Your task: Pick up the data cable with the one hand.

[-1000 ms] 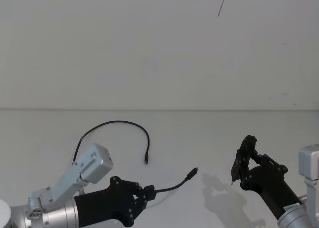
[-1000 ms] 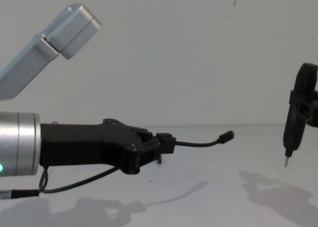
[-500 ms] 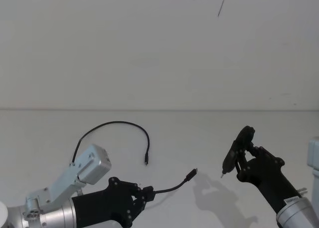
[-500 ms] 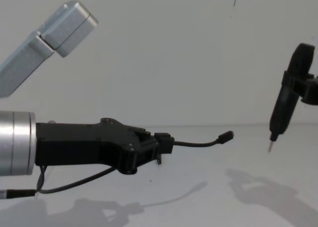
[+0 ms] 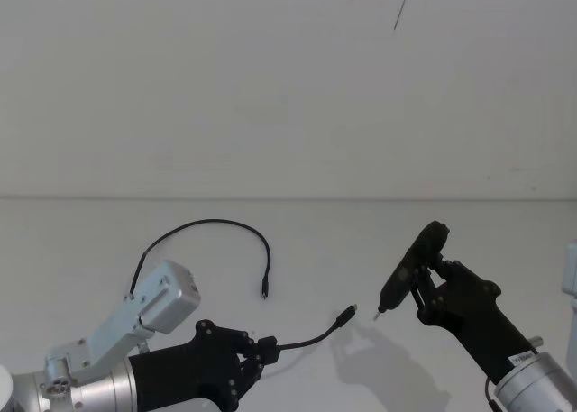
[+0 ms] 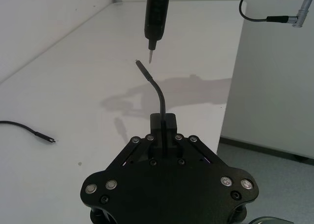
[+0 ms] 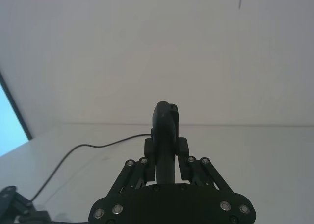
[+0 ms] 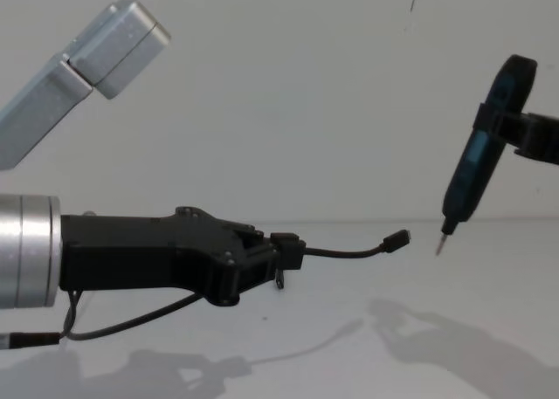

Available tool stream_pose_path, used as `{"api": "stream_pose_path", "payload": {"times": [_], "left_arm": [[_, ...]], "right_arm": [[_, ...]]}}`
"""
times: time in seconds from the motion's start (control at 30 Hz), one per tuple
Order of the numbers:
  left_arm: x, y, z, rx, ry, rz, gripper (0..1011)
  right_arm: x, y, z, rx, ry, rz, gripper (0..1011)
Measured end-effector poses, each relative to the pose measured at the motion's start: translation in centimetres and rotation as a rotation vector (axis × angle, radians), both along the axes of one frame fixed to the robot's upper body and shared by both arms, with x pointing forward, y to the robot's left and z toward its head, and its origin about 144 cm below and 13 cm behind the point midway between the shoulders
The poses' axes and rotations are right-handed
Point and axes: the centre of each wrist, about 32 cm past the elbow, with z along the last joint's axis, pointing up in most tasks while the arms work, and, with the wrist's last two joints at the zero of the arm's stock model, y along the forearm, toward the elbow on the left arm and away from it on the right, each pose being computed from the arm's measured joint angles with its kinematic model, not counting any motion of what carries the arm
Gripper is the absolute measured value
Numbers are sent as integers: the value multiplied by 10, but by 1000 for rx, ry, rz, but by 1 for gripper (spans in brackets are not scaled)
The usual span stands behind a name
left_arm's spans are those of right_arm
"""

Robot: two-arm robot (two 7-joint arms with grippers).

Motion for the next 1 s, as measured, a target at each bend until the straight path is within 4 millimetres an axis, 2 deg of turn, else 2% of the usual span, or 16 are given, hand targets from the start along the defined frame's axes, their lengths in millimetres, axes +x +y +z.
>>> {"api": "stream_pose_path", "payload": {"times": [1.0], "left_arm": [[0, 0, 0, 1, 0, -1, 49]], "right_arm": [[1, 12, 2, 43, -50, 45, 269]]}}
